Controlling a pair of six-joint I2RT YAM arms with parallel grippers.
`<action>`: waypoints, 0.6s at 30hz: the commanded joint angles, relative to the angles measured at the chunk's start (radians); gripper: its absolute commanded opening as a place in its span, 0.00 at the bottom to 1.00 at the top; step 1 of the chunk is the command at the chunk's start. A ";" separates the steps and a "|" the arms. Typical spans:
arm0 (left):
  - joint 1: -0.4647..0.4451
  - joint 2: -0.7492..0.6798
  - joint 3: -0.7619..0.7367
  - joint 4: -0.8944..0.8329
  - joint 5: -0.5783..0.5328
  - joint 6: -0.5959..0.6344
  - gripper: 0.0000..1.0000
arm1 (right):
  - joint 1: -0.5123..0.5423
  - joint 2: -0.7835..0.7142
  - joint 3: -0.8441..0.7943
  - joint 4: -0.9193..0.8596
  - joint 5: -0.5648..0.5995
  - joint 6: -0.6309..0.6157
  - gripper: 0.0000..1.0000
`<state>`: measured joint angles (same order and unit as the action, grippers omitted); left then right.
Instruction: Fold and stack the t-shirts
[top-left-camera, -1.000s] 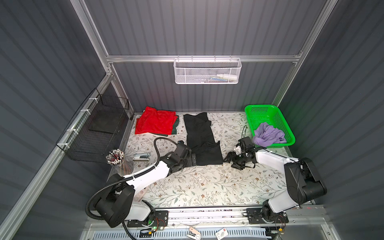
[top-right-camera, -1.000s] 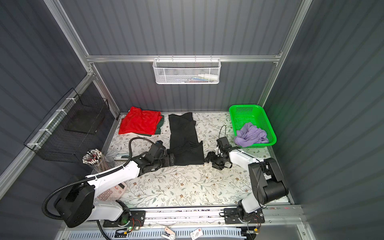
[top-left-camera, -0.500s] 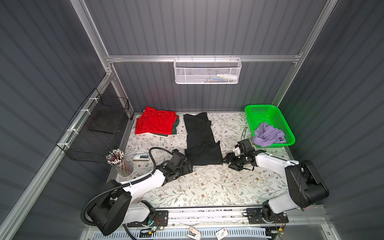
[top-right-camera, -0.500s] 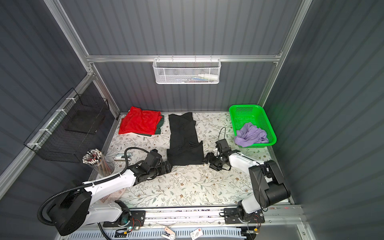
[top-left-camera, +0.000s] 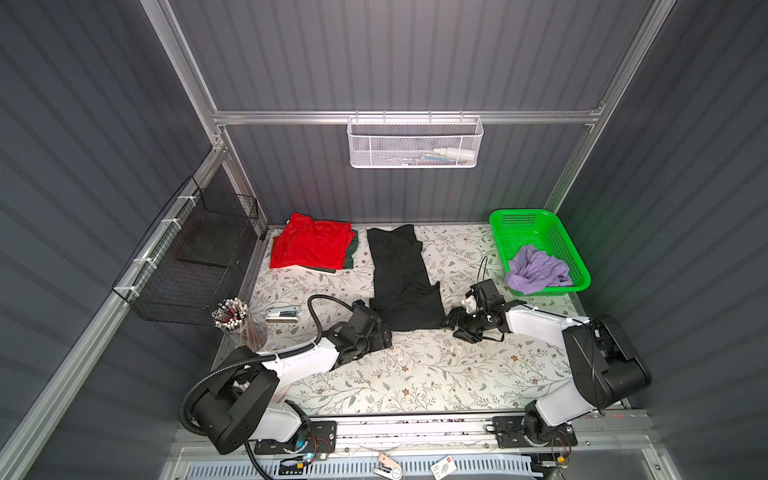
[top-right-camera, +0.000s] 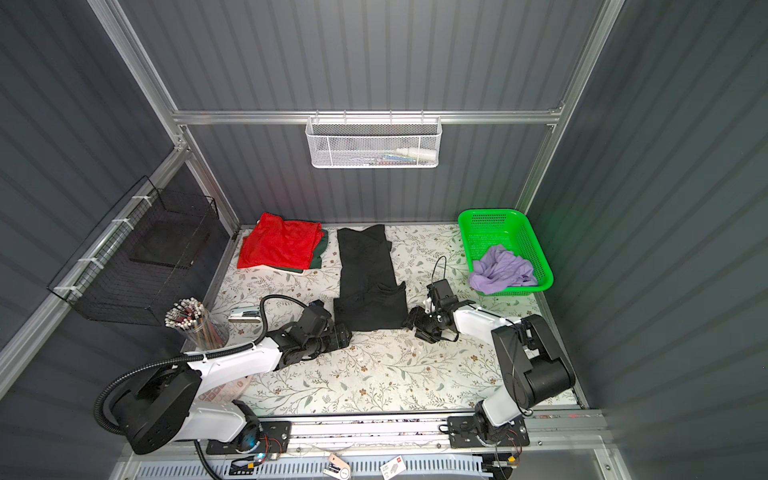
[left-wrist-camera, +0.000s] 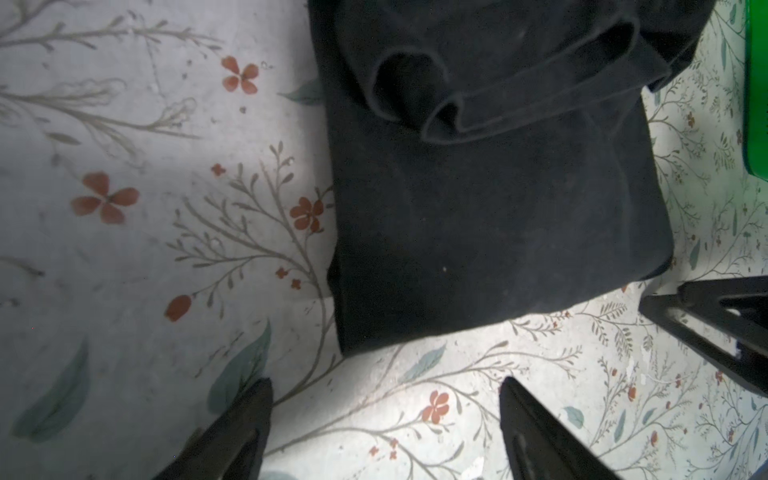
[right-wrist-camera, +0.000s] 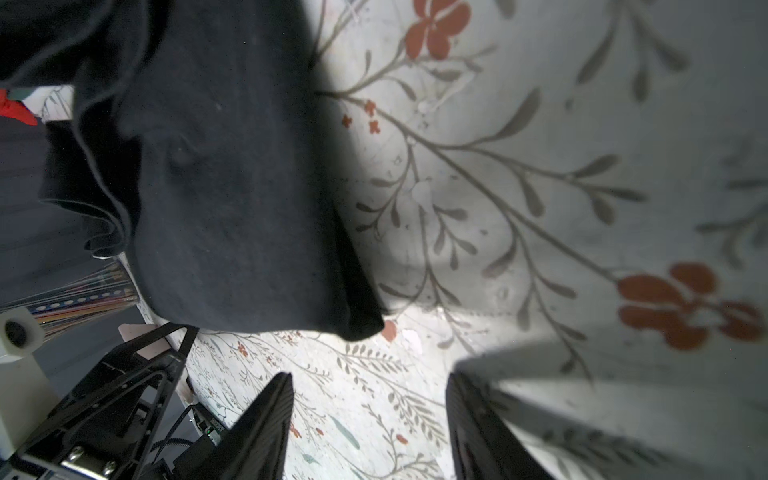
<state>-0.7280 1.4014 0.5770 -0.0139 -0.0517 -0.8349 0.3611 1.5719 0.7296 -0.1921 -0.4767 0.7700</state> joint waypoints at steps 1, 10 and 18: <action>-0.005 0.047 0.014 -0.039 -0.004 0.021 0.86 | 0.004 0.017 0.026 -0.007 0.002 0.004 0.61; -0.005 0.101 0.061 -0.046 -0.023 0.052 0.86 | 0.009 0.043 0.041 -0.004 0.006 0.002 0.60; -0.004 0.171 0.104 -0.021 -0.028 0.052 0.85 | 0.010 0.036 0.025 0.009 0.006 0.006 0.58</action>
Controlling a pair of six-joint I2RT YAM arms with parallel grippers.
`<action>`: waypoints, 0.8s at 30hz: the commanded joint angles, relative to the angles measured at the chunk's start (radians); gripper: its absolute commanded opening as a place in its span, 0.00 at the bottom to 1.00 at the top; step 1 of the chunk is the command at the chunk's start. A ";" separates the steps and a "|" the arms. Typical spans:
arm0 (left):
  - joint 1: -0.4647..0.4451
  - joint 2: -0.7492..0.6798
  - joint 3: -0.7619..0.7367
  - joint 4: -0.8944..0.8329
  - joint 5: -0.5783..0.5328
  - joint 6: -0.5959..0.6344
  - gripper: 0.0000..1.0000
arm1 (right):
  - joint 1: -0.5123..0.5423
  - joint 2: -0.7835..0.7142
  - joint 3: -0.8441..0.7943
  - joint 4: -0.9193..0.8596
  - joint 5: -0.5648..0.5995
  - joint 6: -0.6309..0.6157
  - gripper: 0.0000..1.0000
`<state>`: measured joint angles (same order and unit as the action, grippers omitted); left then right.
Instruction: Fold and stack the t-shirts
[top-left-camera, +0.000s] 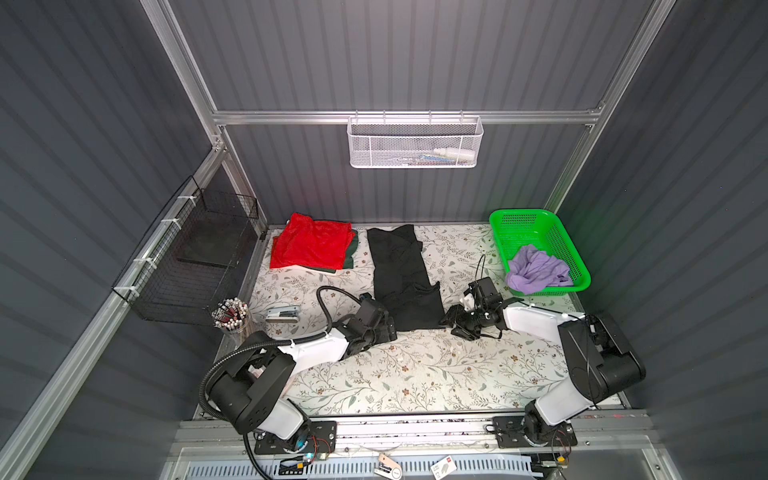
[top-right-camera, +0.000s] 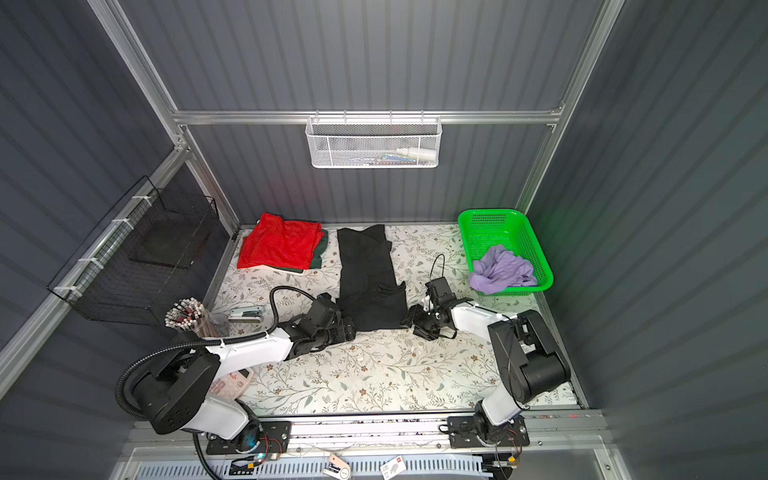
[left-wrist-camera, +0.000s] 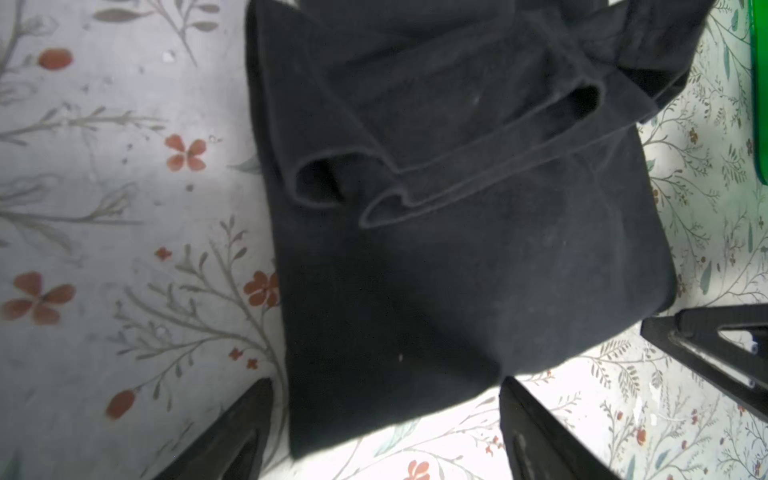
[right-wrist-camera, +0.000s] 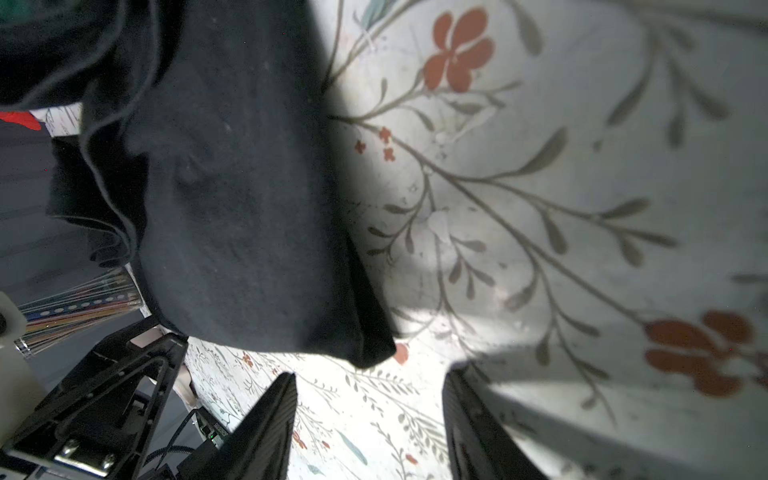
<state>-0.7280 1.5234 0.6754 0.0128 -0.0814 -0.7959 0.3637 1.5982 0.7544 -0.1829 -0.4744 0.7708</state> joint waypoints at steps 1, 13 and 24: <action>-0.004 0.057 0.012 -0.048 0.003 0.013 0.85 | 0.007 0.010 -0.001 0.002 0.002 0.007 0.58; -0.004 0.085 0.022 -0.069 -0.014 0.020 0.78 | 0.007 0.041 0.008 0.016 -0.004 0.011 0.56; -0.004 0.101 0.035 -0.090 -0.022 0.030 0.68 | 0.007 0.113 0.031 0.063 -0.027 0.012 0.40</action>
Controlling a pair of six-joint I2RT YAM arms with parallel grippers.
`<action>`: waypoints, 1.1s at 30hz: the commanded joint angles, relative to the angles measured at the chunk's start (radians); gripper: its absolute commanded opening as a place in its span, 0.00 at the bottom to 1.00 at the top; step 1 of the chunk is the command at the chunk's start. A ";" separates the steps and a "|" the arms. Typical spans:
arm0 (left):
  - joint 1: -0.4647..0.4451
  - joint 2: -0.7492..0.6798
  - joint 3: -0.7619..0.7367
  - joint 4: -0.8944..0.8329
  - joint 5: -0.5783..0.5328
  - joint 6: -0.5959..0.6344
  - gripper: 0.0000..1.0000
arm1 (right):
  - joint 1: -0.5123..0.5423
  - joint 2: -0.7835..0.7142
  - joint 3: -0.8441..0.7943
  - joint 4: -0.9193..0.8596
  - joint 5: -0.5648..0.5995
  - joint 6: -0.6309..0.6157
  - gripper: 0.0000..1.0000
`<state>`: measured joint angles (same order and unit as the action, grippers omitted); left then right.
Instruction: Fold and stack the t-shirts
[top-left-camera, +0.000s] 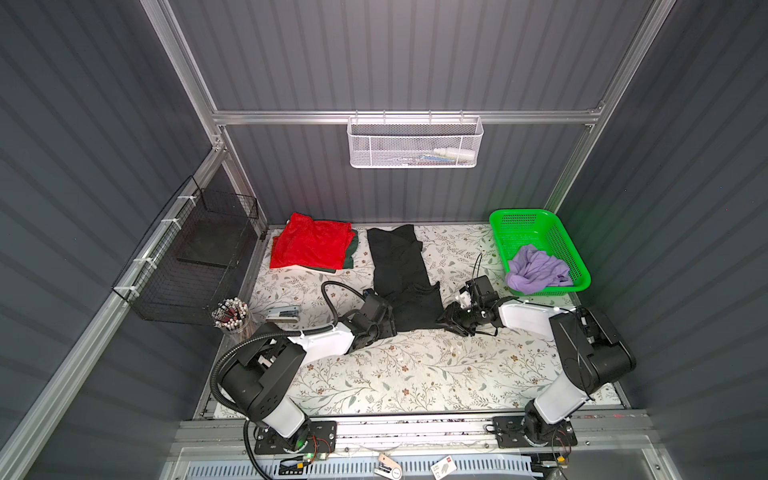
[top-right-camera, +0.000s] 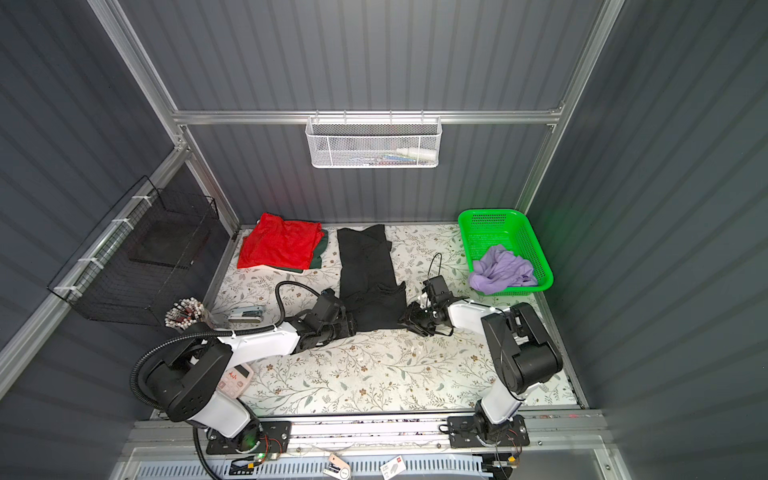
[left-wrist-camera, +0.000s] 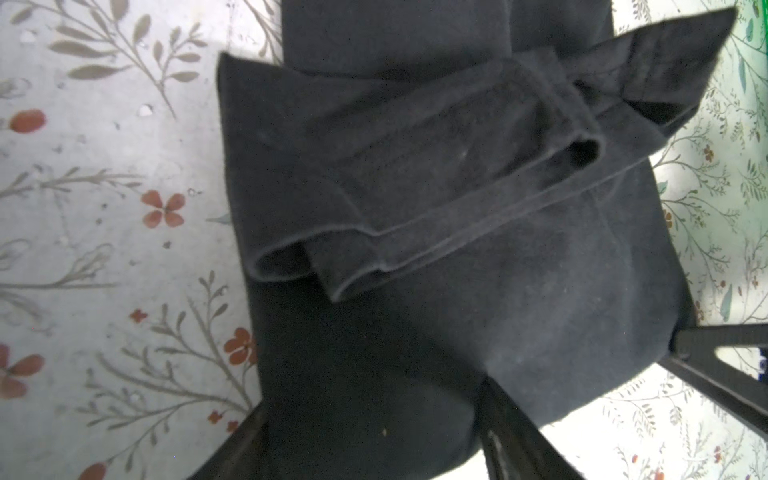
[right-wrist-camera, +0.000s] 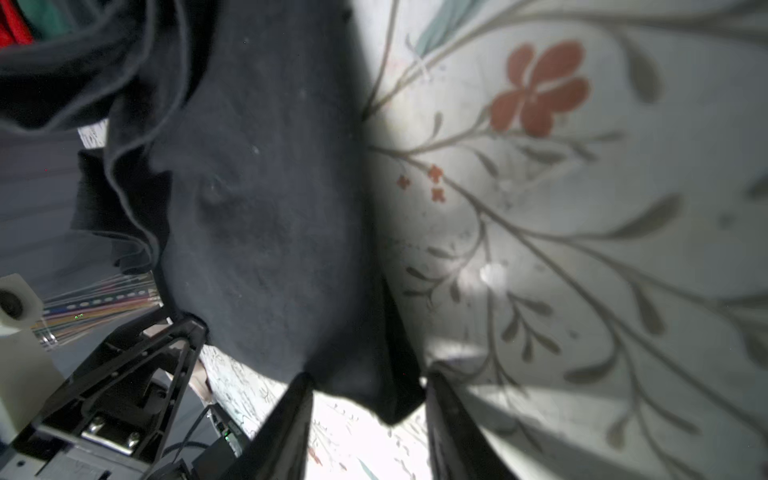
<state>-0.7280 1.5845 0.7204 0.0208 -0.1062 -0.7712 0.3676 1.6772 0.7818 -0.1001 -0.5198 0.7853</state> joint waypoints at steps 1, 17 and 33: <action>-0.002 0.042 -0.006 -0.101 0.003 0.006 0.66 | 0.003 0.035 0.005 -0.017 0.021 -0.003 0.36; -0.003 -0.082 0.101 -0.216 -0.015 0.042 0.00 | 0.010 -0.107 0.017 -0.065 0.012 -0.025 0.00; -0.004 -0.320 0.206 -0.351 -0.113 0.111 0.00 | 0.027 -0.370 0.169 -0.250 0.052 -0.056 0.00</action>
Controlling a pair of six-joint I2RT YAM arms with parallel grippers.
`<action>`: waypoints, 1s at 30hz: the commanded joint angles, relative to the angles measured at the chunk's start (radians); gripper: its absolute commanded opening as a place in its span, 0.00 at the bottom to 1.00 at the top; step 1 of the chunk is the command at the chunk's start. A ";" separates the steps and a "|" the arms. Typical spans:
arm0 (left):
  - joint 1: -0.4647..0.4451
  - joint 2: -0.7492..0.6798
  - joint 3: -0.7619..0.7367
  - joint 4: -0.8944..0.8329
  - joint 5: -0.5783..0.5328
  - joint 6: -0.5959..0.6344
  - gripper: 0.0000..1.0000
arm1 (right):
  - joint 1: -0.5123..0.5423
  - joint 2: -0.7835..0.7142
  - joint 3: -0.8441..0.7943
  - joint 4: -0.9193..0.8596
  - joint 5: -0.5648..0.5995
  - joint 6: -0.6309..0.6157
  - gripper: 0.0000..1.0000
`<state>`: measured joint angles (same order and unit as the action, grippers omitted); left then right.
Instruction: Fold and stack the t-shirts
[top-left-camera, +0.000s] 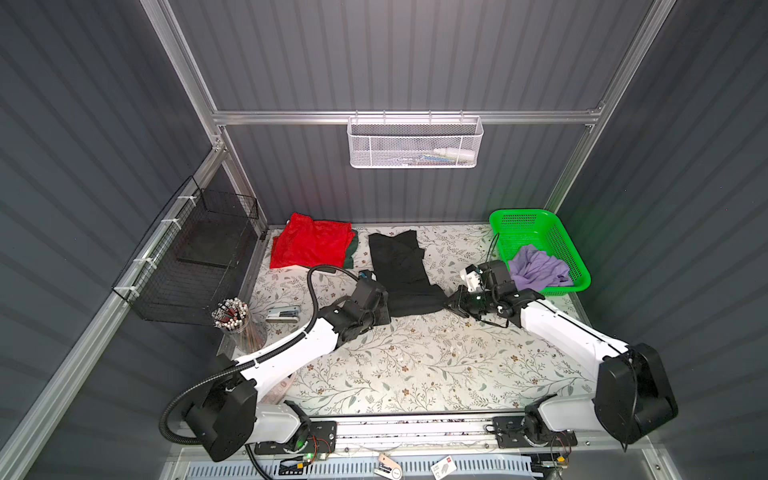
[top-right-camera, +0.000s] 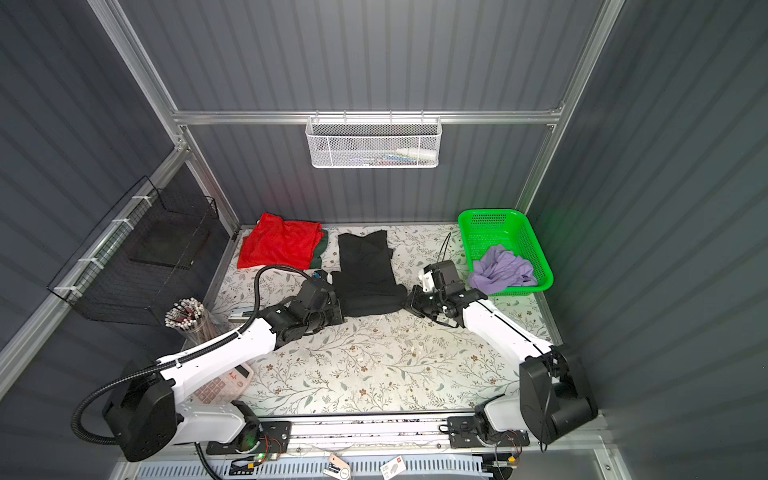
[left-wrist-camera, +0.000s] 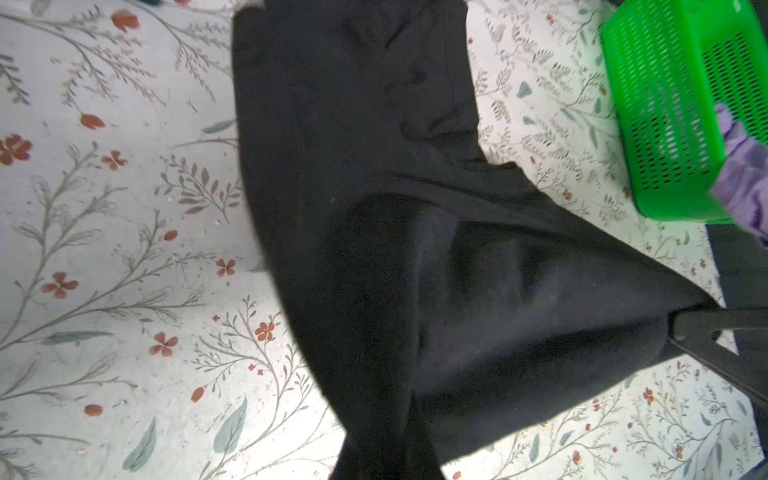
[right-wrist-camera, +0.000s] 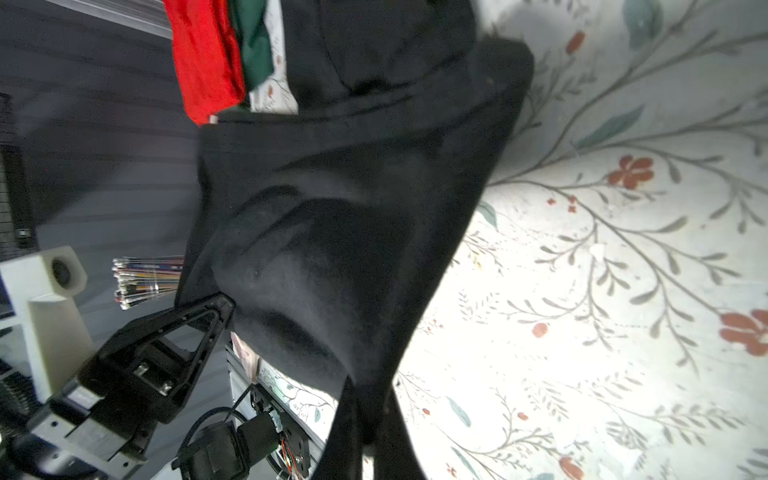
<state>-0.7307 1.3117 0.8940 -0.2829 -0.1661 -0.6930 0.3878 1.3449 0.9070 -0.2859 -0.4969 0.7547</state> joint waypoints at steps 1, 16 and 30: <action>0.000 -0.061 0.027 -0.046 -0.064 0.032 0.00 | 0.009 -0.051 0.055 -0.073 0.035 -0.030 0.00; -0.003 -0.190 -0.020 -0.035 -0.051 -0.039 0.00 | 0.080 -0.189 0.130 -0.188 0.192 -0.109 0.00; -0.052 -0.306 -0.073 -0.025 -0.018 -0.104 0.00 | 0.152 -0.330 0.121 -0.222 0.246 -0.088 0.00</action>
<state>-0.7662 1.0298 0.8314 -0.2932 -0.1623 -0.7696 0.5243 1.0492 1.0050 -0.4801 -0.3180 0.6701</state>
